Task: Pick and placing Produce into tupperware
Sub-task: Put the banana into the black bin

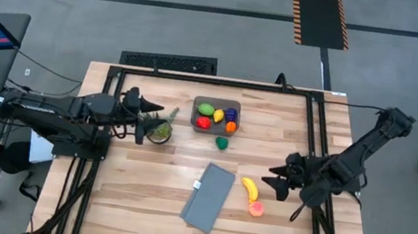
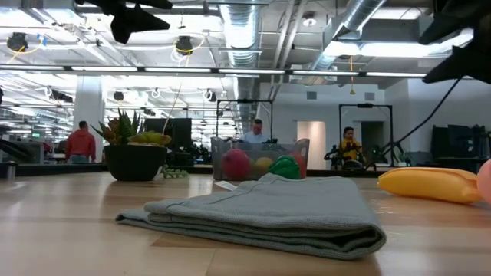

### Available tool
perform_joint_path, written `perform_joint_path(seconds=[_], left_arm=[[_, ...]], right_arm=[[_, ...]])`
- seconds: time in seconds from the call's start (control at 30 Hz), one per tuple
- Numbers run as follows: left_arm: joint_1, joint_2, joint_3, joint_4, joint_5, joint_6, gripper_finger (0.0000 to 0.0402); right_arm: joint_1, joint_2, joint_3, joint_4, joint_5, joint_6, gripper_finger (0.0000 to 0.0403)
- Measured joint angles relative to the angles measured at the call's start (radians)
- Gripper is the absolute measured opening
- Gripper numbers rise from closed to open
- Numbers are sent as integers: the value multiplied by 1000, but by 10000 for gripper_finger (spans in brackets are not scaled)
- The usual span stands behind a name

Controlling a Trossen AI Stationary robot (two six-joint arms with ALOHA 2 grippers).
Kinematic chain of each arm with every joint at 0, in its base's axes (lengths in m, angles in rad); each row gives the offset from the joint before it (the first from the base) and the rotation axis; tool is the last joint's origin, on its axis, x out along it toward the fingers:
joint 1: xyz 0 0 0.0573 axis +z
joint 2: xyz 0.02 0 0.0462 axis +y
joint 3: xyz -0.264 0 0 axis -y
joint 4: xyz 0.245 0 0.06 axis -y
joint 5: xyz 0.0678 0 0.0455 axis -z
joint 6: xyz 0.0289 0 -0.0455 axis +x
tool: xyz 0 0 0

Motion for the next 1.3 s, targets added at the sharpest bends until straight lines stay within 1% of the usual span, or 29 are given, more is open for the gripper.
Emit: perform_joint_path(seconds=[0.1, 0.23, 0.3, 0.43, 0.63, 0.9, 1.07, 1.3], left_arm=[[-10, -7, 0, 1, -16, 16, 227], [-15, -7, 0, 0, -22, 34, 227], [-15, -7, 0, -2, -22, 41, 227], [-15, -7, 0, -31, -18, 43, 227], [-15, -31, 0, -71, -5, 48, 227], [-15, -103, 1, -109, -5, 61, 227], [-15, -153, 1, -127, -5, 62, 227], [-15, -209, 1, -133, -5, 67, 227]], right_arm=[[22, 40, 0, 0, -2, 75, 311], [33, 107, 0, 14, -59, 146, 311], [33, 145, 0, 40, -93, 155, 311], [31, 212, 0, 108, -122, 167, 311], [21, 286, 0, 147, -178, 220, 311], [-48, 350, 13, 131, -233, 241, 311], [-103, 390, 26, 125, -331, 199, 311], [-141, 389, 28, 92, -346, 226, 311]])
